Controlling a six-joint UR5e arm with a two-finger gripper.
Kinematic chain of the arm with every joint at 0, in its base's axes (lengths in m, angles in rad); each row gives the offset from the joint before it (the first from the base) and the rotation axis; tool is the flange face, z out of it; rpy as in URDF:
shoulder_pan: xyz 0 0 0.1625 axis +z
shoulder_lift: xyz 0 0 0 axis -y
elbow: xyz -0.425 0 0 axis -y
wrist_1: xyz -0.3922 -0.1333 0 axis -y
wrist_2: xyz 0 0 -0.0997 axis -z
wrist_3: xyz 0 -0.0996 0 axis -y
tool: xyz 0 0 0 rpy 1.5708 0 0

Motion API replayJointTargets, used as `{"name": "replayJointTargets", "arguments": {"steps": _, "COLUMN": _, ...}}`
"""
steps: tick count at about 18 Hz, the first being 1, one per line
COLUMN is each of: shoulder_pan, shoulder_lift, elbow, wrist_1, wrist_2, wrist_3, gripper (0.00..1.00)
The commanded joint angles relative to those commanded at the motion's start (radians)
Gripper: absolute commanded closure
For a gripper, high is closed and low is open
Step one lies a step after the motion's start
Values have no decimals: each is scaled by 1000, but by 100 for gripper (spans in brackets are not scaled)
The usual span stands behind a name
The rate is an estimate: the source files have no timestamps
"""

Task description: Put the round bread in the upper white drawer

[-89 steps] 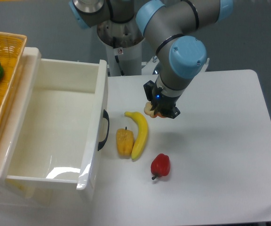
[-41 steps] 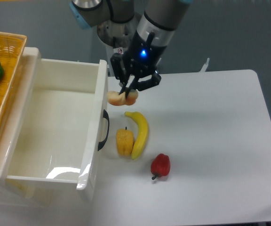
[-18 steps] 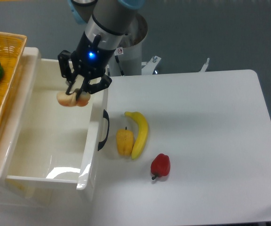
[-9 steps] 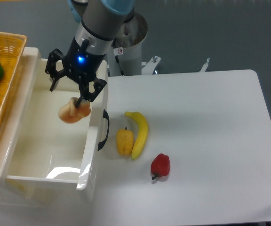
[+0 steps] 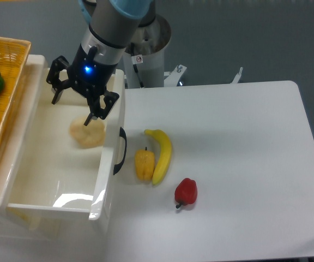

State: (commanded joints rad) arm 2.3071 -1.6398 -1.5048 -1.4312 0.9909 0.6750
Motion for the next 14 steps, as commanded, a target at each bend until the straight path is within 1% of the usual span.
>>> {"name": "replayJointTargets", "arguments": {"steps": 5, "shoulder_pan": 15, "shoulder_lift": -2, "elbow": 3, "wrist_1": 6, "wrist_2": 17, "wrist_3": 3, "gripper": 0}}
{"name": "replayJointTargets", "arguments": {"steps": 8, "shoulder_pan": 25, "shoulder_lift": 0, "elbow": 0, "wrist_1": 5, "wrist_2": 99, "wrist_3": 60, "gripper": 0}}
{"name": "replayJointTargets", "arguments": {"steps": 10, "shoulder_pan": 38, "shoulder_lift": -2, "elbow": 0, "wrist_1": 5, "wrist_2": 127, "wrist_3": 101, "gripper": 0}}
{"name": "replayJointTargets", "arguments": {"steps": 14, "shoulder_pan": 52, "shoulder_lift": -14, "elbow": -2, "wrist_1": 9, "wrist_2": 178, "wrist_3": 106, "gripper": 0}}
